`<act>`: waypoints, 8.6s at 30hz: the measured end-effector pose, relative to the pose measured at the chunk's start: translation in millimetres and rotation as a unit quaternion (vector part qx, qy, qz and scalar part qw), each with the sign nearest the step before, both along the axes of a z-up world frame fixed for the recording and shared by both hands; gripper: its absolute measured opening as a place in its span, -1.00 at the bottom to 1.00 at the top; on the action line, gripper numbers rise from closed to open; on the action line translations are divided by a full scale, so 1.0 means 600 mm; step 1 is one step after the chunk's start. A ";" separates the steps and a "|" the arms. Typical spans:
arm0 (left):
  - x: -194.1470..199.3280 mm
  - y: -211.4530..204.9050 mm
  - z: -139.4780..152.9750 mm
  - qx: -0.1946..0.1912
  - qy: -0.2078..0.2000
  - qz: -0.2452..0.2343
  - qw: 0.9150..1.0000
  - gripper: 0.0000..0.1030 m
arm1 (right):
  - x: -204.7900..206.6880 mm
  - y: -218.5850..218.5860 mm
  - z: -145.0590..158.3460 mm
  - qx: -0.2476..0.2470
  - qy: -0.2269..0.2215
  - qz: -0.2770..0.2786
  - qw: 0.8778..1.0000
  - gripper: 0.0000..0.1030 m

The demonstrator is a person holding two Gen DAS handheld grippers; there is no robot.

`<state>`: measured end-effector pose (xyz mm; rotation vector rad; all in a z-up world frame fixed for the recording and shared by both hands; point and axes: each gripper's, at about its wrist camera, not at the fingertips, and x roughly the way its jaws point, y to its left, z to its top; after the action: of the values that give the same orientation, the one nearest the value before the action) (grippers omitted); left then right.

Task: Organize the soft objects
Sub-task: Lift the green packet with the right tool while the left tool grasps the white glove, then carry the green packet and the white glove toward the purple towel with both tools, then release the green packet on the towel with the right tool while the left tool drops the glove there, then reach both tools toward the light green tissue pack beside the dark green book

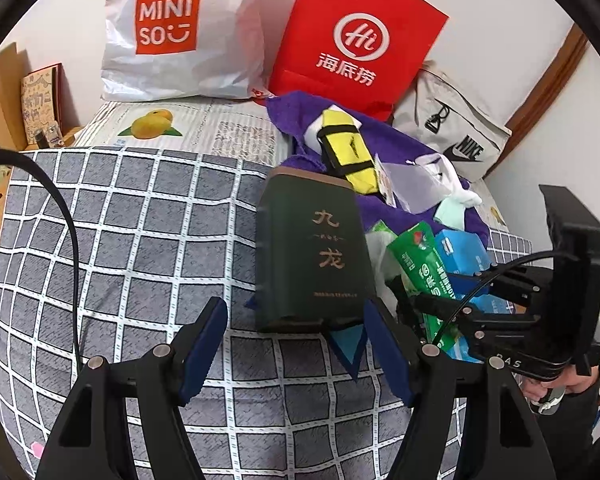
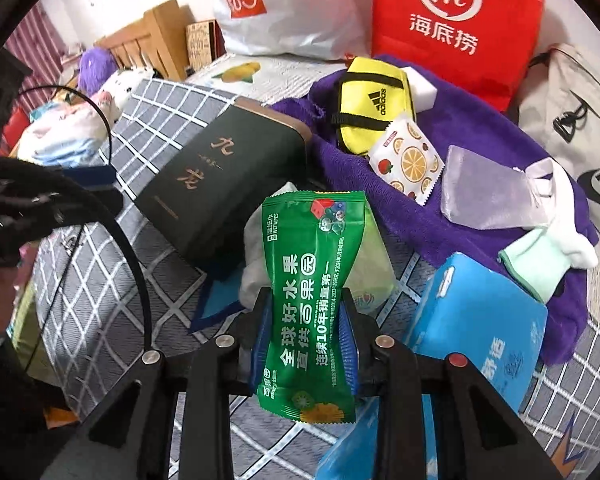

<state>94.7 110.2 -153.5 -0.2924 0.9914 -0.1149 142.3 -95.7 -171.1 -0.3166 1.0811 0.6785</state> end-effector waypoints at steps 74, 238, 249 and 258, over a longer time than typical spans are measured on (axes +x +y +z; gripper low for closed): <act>0.017 -0.223 -0.054 0.073 0.007 -0.058 0.996 -0.68 | -0.066 -0.283 0.023 0.132 0.020 -0.170 0.976 -0.38; 0.283 -0.223 0.068 0.133 -0.002 -0.122 0.984 0.10 | 0.021 -0.231 0.031 0.048 -0.008 -0.222 0.974 0.20; 0.160 -0.169 0.106 0.130 -0.033 -0.095 0.986 0.15 | -0.052 -0.126 0.041 0.050 -0.023 -0.121 0.991 0.20; 0.078 -0.105 0.068 0.083 -0.029 -0.047 0.995 0.15 | -0.108 -0.039 0.009 0.017 -0.037 -0.009 0.999 0.20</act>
<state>141.4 47.1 -112.6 -0.0899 0.9509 -0.1246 77.5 -119.2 -165.6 -0.3002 0.9992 0.6638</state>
